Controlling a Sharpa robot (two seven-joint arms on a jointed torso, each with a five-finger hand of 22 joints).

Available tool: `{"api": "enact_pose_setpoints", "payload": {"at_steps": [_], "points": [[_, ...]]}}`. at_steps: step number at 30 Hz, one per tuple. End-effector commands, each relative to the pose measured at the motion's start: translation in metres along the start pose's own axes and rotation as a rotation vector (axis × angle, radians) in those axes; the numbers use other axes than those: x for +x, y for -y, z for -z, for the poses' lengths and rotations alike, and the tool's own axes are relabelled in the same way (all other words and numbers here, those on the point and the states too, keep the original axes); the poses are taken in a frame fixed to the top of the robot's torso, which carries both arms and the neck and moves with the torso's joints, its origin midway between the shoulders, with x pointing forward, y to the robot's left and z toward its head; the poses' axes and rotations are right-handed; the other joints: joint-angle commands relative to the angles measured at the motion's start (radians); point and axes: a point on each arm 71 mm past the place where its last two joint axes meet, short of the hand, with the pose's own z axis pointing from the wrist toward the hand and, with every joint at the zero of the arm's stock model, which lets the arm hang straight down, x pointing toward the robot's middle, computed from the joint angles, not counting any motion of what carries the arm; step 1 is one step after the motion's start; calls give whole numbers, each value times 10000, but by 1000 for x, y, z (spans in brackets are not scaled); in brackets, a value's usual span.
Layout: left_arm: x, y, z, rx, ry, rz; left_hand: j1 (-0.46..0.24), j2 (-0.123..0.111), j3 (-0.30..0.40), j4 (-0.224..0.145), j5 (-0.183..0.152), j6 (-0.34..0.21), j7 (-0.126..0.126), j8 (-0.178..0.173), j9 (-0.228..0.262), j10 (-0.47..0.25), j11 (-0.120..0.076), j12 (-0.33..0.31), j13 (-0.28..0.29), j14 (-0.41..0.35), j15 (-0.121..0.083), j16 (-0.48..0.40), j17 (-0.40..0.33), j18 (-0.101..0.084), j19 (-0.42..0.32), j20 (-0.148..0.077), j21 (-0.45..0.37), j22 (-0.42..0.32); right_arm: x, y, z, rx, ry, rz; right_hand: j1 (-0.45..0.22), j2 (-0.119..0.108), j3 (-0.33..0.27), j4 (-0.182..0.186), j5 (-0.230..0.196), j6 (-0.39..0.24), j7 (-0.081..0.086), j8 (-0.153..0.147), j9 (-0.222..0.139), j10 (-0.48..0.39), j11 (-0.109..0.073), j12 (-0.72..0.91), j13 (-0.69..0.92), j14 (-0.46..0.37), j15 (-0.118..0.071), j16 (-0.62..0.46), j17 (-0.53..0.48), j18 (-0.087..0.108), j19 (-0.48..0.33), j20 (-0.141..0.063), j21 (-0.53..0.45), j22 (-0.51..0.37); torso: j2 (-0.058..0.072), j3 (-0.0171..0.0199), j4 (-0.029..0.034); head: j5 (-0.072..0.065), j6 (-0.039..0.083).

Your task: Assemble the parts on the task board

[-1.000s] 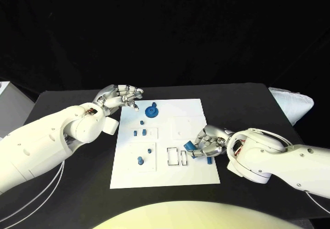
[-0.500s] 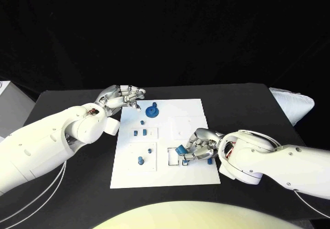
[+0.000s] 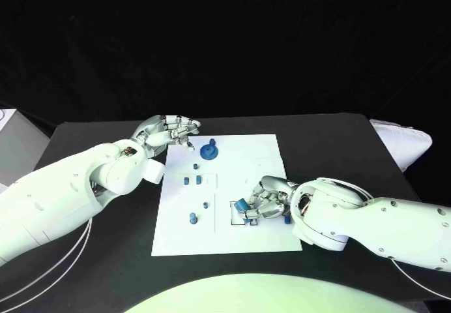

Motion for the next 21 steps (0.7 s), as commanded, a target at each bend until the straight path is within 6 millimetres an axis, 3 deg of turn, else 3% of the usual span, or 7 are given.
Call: {"api": "enact_pose_setpoints", "payload": {"at_steps": [1, 18, 21], "points": [[2, 1, 0, 55, -175, 124, 13, 67, -7, 46, 27, -36, 176, 58, -15, -51, 11, 52, -15, -59, 34, -34, -8, 151, 48, 16, -36, -11, 1, -2, -1, -1, 115, 43, -70, -5, 88, -1, -88, 65, -11, 14, 13, 322, -68, -51, 1644, 821, -25, 26, 1648, -62, 609, -60, 13, 1628, -5, 0, 3, 5, 11], [1, 1, 0, 34, -142, 108, 22, 75, -10, 67, 26, -29, 174, 90, -23, -49, 9, 65, -21, -56, 31, -32, -6, 153, 61, 14, -51, -25, 4, -4, -10, 93, -81, 126, -553, 50, -5, 10, -701, 72, -27, 85, 16, 336, -82, -69, 1671, 823, -39, 20, 1657, -64, 611, -76, 10, 1649, -2, 4, -5, 43, -17], [2, 1, 0, 33, -144, 112, 22, 75, -10, 67, 26, -29, 174, 90, -23, -49, 9, 65, -21, -56, 31, -32, -6, 153, 61, 14, -51, -25, 3, -4, -10, 120, 30, 165, -744, 90, -110, 13, -1064, 74, -34, 128, 30, 352, -87, -61, 1695, 828, -43, 26, 1677, -66, 615, -80, 19, 1662, -4, 0, -3, 32, -13]]}}
